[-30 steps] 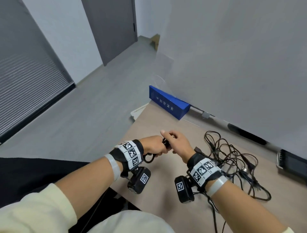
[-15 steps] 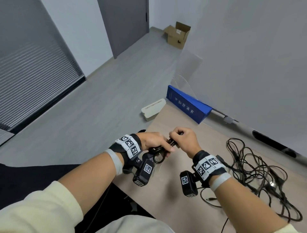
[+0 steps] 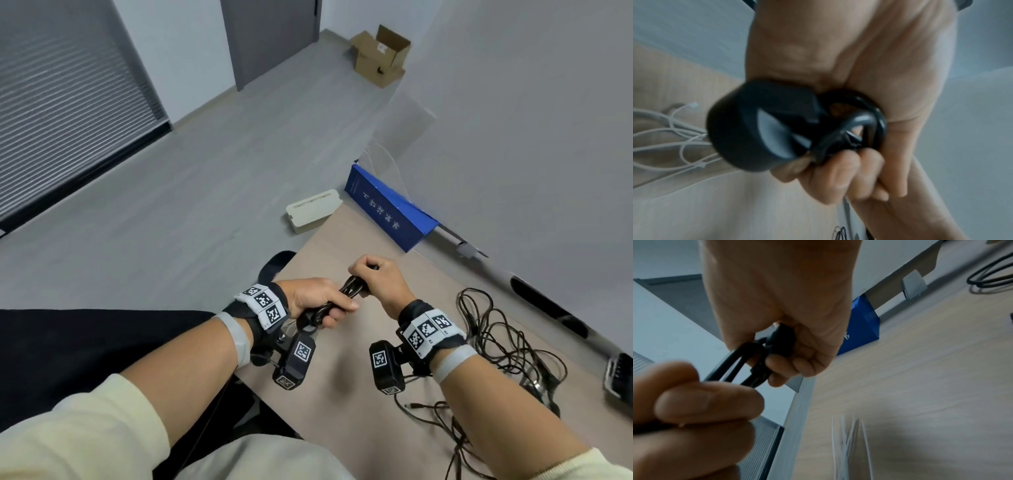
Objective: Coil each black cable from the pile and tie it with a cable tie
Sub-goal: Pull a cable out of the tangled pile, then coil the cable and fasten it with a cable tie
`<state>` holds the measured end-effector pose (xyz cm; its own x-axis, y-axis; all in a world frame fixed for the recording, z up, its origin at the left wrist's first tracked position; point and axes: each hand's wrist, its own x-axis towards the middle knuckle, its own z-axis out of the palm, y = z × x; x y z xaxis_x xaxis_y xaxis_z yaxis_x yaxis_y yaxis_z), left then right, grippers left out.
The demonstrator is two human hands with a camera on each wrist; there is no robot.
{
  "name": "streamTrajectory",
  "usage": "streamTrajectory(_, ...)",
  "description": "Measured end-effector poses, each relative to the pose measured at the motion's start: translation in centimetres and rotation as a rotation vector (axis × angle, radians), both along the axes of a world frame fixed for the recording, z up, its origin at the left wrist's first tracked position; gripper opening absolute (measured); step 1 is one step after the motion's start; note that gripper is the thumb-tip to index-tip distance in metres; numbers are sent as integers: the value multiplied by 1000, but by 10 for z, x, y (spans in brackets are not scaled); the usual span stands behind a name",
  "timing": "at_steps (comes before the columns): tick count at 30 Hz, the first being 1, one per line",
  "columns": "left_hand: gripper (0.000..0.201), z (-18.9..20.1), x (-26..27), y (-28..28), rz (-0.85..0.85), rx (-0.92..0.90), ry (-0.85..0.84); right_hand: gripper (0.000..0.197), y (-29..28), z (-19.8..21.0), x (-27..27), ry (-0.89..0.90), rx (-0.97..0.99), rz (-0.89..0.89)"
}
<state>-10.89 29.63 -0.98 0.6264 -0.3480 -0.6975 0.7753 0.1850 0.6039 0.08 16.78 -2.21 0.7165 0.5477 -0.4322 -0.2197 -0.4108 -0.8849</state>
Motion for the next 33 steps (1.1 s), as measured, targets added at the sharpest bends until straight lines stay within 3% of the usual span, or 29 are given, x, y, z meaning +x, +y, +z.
streamTrajectory(3, 19, -2, -8, 0, 10, 58, -15, 14, 3, -3, -4, 80, -20, 116)
streamTrajectory(6, 15, -8, -22, 0, 70, 32, -5, 23, 15, -11, -13, 24, -47, 157)
streamTrajectory(15, 26, -33, -70, 9, 446, 35, 27, 25, 46, -41, -46, -20, -67, 242)
streamTrajectory(18, 26, -47, -86, 21, 693, 108, 77, 24, 36, -60, -48, 55, -222, 280)
streamTrajectory(20, 27, -53, -93, 26, 807, 144, 100, 16, 21, -77, -46, -78, -402, 345)
streamTrajectory(22, 27, -57, -100, 28, 837, 152, 117, 13, 8, -87, -49, -186, -539, 424)
streamTrajectory(25, 25, -62, -107, 26, 849, 148, 133, 26, -2, -95, -57, -254, -606, 564)
streamTrajectory(28, 25, -66, -109, 23, 892, 134, 150, 22, -6, -101, -60, -335, -672, 684)
streamTrajectory(33, 24, -67, -109, 22, 872, 132, 171, 24, -20, -98, -61, -328, -760, 776)
